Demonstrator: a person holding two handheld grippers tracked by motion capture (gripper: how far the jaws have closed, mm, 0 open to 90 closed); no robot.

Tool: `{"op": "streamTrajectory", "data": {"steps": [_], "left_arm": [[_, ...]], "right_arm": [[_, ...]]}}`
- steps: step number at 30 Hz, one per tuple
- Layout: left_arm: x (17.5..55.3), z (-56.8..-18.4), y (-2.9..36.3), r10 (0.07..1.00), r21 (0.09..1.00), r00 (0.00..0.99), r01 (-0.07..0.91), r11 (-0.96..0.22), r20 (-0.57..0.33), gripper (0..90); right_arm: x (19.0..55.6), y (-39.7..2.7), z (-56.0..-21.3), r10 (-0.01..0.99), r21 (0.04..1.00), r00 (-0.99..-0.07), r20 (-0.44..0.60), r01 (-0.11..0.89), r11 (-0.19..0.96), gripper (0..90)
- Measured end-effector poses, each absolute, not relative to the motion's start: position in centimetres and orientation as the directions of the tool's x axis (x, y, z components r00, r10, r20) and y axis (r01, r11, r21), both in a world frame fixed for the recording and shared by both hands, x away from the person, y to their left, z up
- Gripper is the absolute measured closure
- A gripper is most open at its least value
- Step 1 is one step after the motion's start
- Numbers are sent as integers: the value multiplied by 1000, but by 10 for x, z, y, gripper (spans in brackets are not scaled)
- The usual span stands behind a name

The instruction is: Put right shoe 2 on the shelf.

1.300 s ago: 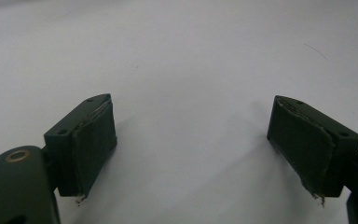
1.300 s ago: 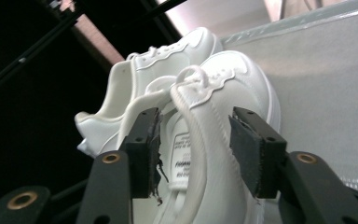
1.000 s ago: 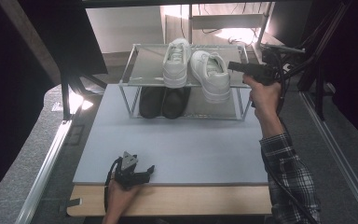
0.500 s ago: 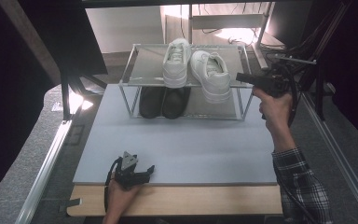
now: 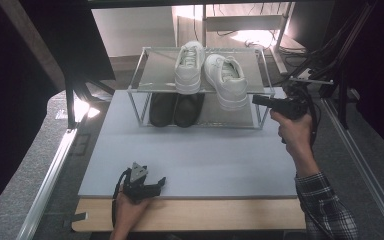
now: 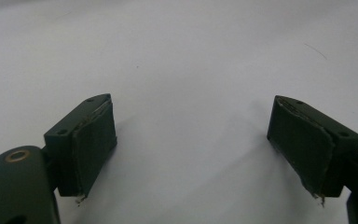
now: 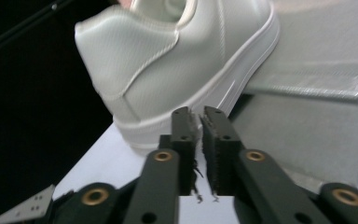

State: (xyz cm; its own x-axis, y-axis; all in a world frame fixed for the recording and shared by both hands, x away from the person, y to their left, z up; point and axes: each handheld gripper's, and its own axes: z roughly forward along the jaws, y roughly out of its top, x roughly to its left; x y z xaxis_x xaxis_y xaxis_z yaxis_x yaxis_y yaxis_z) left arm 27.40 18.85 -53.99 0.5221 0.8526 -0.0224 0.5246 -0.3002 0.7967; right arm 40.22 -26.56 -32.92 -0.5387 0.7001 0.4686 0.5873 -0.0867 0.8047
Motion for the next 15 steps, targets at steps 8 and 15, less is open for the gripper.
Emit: {"op": "streamTrajectory", "data": {"steps": [8,15], "left_arm": [[274,-540,188,853,797,522,525,-300,-23,149],[274,-540,188,853,797,522,525,-300,-23,150]], "right_arm": [[397,-257,-340,670,795,-572,473,605,-44,900],[399,-250,-346,663,791,-582,471,611,-25,900]]}}
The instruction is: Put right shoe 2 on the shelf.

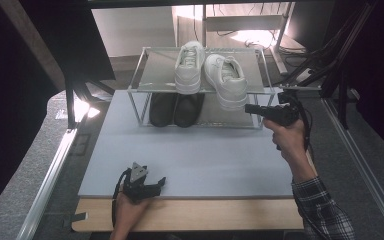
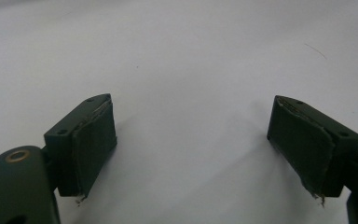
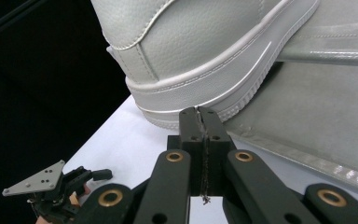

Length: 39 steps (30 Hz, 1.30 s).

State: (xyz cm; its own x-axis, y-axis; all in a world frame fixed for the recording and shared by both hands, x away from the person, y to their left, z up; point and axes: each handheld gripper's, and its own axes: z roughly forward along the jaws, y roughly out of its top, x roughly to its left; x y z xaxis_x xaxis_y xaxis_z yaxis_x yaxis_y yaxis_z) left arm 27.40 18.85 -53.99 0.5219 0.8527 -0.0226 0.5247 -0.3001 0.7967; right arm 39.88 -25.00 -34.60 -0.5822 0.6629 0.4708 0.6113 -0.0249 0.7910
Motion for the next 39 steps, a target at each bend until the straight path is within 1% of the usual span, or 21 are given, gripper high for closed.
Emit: {"op": "streamTrajectory", "data": {"steps": [7,11,15,28,34,39], "left_arm": [[274,-540,188,853,797,522,525,-300,-23,149],[274,-540,188,853,797,522,525,-300,-23,149],[274,-540,188,853,797,522,525,-299,-23,150],[274,-540,189,853,796,522,526,-300,-23,149],[274,-540,189,852,795,523,526,-303,-21,150],[274,-540,189,852,795,522,527,-302,-23,149]], "right_arm": [[398,-245,-348,660,791,-585,472,611,-25,900],[397,-234,-349,643,795,-602,474,606,-18,900],[400,-219,-347,674,804,-590,445,594,-11,900],[413,-205,-350,667,797,-581,465,603,-31,894],[416,-217,-351,702,800,-540,464,596,-70,893],[430,-227,-352,744,800,-485,460,590,-110,900]]}}
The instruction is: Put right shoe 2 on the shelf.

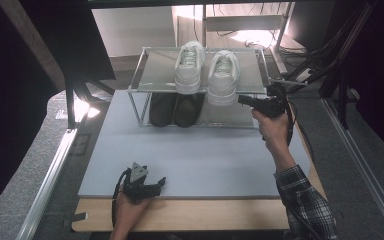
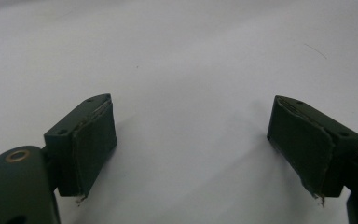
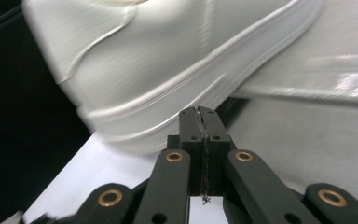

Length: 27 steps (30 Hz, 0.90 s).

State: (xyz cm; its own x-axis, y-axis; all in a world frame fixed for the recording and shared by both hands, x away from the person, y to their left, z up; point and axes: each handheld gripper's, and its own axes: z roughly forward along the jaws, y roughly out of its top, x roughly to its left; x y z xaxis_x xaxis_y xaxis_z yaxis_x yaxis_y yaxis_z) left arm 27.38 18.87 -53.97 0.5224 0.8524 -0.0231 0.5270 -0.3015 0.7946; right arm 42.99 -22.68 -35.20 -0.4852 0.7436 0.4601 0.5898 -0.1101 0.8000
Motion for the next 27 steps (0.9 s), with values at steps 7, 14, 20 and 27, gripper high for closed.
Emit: {"op": "streamTrajectory", "data": {"steps": [7,14,20,27], "left_arm": [[274,-540,189,852,795,523,527,-301,-23,150],[274,-540,189,852,795,522,527,-301,-24,150],[274,-540,189,852,795,522,527,-301,-24,150],[274,-540,189,852,794,522,528,-301,-24,149]], "right_arm": [[458,-227,-358,774,798,-429,465,583,-156,900],[482,-223,-364,794,789,-380,474,583,-191,900],[490,-214,-366,810,790,-366,459,584,-184,900],[496,-209,-366,810,781,-356,467,595,-189,900]]}}
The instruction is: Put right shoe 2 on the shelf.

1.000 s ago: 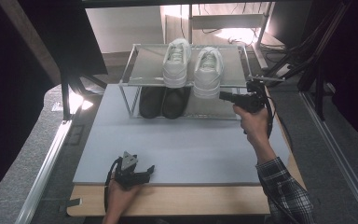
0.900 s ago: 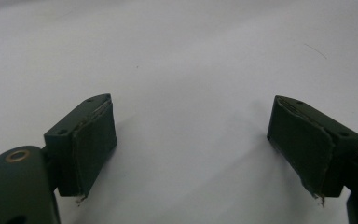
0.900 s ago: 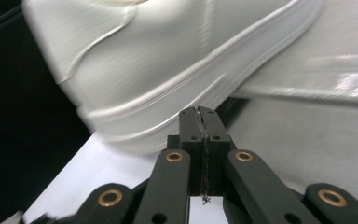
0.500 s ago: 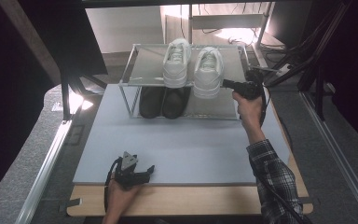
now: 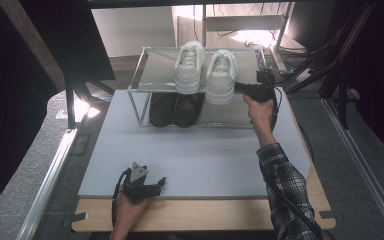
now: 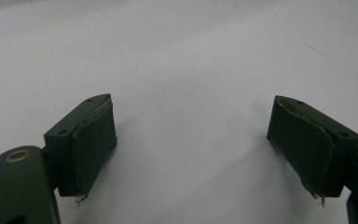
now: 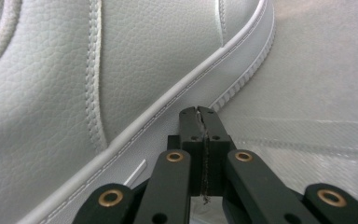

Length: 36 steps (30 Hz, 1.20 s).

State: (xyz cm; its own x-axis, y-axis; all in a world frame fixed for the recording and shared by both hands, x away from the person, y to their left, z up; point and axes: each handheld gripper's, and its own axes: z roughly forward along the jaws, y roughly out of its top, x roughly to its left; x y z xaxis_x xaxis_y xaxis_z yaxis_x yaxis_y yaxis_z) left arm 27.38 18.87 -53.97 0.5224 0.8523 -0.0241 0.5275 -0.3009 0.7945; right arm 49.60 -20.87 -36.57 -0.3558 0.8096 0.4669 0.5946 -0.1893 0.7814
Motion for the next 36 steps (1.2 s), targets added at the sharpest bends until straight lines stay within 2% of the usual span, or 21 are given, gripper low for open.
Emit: {"op": "streamTrajectory", "data": {"steps": [15,26,36], "left_arm": [[274,-540,189,853,795,522,527,-299,-26,149],[274,-540,189,852,795,522,527,-299,-25,149],[274,-540,189,852,795,522,527,-300,-24,149]], "right_arm": [[508,-186,-366,820,776,-337,462,601,-190,900],[513,-185,-366,824,773,-334,457,607,-183,900],[489,-188,-360,795,795,-415,442,591,-134,900]]}}
